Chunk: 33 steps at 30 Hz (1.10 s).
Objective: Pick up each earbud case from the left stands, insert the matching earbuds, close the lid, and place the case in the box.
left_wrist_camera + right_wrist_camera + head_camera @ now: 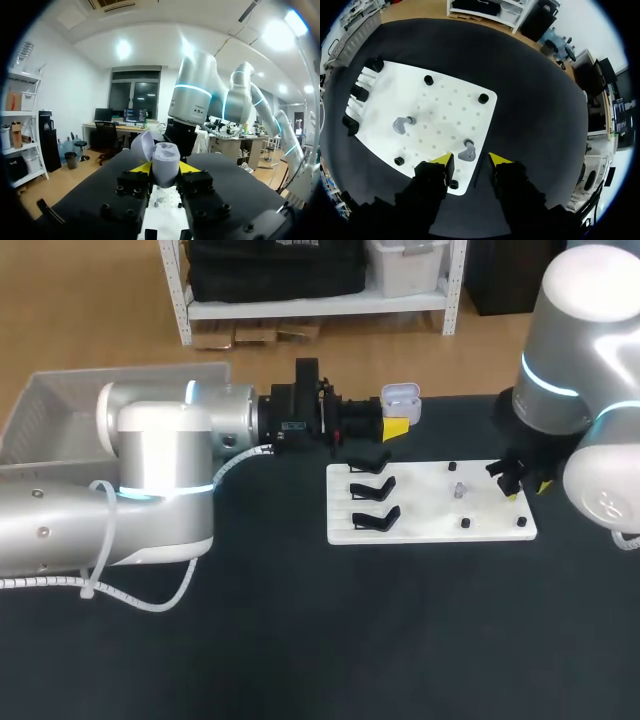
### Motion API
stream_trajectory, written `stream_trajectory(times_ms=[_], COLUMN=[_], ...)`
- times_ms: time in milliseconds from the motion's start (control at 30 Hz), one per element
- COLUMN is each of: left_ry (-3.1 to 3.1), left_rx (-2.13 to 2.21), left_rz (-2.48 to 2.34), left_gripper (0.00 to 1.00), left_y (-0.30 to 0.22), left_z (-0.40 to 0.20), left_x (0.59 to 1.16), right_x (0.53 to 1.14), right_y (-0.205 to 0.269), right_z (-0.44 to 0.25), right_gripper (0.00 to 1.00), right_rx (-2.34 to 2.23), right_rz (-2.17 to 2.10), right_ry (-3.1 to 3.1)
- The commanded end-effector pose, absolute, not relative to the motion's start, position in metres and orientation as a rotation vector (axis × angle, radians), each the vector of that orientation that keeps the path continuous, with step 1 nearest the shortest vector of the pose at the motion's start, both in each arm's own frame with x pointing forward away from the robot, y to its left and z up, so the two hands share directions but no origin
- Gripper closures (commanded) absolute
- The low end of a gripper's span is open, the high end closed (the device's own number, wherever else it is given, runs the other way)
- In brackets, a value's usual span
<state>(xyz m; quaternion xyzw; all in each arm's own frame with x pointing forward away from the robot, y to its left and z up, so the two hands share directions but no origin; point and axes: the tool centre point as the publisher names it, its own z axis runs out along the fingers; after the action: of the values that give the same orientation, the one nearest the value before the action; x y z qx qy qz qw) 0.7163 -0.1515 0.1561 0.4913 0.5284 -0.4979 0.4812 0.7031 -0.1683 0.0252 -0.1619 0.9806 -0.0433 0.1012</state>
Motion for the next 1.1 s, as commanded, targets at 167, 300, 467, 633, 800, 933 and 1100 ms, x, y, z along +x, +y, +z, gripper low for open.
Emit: stream_trajectory(times_ms=[167,300,467,633,800,933,1100], left_ry=[1.283,1.283,1.283,1.283,1.283,1.283,1.283], left_rx=[1.194,1.194,1.194,1.194,1.194,1.194,1.194], left_rz=[-1.213,-1.213,-1.213,-1.213,-1.213,-1.213,-1.213], left_gripper=[1.0,1.0,1.0,1.0,1.0,1.0,1.0], left_y=[-0.151,-0.151,-0.151,-0.151,-0.151,-0.151,-0.151], left_z=[0.155,0.155,0.155,0.155,0.155,0.155,0.155], left_x=[0.716,0.716,0.716,0.716,0.716,0.716,0.716], right_x=[0.71,0.71,0.71,0.71,0.706,0.697,0.685], right_y=[-0.163,-0.161,-0.161,-0.161,-0.162,-0.164,-0.161], right_z=[0.023,0.023,0.023,0.024,0.034,0.063,0.094], right_gripper=[0.64,0.67,0.84,1.0,1.0,1.0,1.0], right_rx=[-0.459,-0.451,-0.438,-0.43,-0.426,-0.364,-0.349], right_rz=[-0.128,-0.123,-0.128,-0.141,-0.16,-0.179,-0.185], right_ry=[2.903,2.905,2.908,2.914,2.919,2.923,2.932])
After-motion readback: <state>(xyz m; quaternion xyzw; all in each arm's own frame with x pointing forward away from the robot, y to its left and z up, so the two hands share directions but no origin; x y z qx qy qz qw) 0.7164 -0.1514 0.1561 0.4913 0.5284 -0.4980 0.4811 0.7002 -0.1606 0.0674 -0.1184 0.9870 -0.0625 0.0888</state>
